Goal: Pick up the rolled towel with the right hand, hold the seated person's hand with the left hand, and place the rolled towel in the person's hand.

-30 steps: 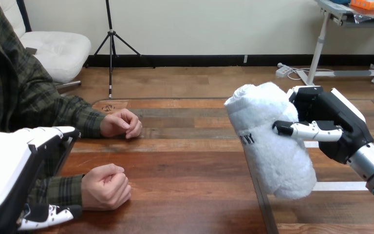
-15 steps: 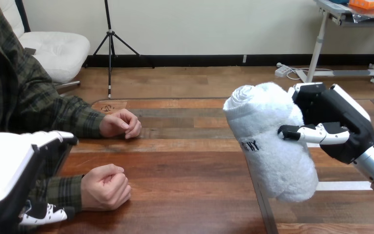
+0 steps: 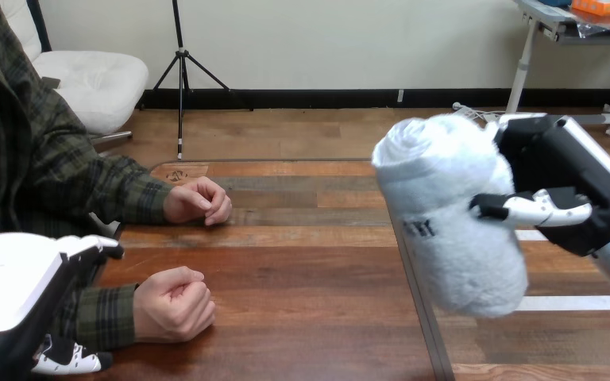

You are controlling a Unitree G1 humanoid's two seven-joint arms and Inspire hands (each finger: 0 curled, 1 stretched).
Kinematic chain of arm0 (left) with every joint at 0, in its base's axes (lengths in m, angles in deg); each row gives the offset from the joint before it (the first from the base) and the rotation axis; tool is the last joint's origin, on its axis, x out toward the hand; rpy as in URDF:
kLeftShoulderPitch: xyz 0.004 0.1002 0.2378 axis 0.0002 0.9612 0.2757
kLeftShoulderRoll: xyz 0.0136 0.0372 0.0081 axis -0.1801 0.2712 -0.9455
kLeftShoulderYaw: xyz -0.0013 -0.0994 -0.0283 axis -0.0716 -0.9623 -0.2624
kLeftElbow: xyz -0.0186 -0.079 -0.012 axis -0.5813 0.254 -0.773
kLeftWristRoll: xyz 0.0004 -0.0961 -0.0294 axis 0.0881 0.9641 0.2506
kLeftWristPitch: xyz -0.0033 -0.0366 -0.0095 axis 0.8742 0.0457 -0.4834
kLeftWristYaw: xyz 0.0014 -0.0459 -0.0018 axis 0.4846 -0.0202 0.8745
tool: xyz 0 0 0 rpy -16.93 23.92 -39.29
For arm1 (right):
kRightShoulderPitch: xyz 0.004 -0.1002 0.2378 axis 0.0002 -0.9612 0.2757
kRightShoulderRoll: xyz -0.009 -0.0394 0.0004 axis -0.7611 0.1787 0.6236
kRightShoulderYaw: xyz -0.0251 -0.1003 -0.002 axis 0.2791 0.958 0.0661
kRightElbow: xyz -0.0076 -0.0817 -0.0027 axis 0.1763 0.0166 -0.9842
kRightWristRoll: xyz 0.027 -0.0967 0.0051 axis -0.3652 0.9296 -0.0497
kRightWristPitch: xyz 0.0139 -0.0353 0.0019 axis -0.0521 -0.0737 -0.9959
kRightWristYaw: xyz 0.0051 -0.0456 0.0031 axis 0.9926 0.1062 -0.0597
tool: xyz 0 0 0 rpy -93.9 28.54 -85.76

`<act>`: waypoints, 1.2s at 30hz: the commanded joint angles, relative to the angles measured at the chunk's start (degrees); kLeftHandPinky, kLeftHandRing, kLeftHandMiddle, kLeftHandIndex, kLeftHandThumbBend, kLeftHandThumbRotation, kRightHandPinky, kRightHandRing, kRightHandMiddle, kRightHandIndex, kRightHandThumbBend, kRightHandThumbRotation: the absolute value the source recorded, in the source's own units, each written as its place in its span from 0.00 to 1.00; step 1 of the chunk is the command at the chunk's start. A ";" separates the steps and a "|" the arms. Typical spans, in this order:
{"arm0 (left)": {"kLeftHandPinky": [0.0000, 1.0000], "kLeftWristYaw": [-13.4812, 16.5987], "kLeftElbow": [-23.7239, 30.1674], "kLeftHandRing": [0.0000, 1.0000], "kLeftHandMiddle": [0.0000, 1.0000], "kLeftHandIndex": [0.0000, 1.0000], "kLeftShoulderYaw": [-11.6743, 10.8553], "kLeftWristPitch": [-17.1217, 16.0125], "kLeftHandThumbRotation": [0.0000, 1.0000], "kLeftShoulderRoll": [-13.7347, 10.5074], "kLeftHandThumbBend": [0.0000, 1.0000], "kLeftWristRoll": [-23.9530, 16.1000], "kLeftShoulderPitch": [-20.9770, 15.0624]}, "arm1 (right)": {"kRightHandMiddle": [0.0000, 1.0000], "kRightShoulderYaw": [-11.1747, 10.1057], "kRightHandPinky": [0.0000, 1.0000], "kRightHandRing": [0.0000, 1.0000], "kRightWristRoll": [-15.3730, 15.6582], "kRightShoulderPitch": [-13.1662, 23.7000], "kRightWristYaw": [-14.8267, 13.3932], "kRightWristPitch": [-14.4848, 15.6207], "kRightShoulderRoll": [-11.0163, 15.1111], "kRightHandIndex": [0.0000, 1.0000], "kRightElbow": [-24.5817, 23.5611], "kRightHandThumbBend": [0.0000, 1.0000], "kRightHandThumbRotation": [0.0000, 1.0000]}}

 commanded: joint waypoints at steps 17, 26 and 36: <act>0.59 5.40 -13.91 0.69 0.74 0.75 8.16 0.66 0.13 -5.90 1.00 -1.76 -10.40 | 0.26 -3.21 0.15 0.21 -5.29 -1.68 -0.23 4.09 0.67 0.30 -14.16 0.74 0.00; 0.59 7.64 -19.25 0.69 0.74 0.75 11.68 1.77 0.15 -6.65 1.00 -2.96 -13.57 | 0.25 -3.78 0.15 0.21 -6.30 -2.72 -0.97 6.54 0.91 0.30 -18.02 0.75 0.00; 0.60 11.19 -25.72 0.70 0.74 0.75 15.37 2.20 0.15 -7.09 1.00 -3.43 -16.87 | 0.25 -4.50 0.14 0.21 -6.60 -3.13 -1.28 6.58 0.64 0.28 -20.60 0.75 0.00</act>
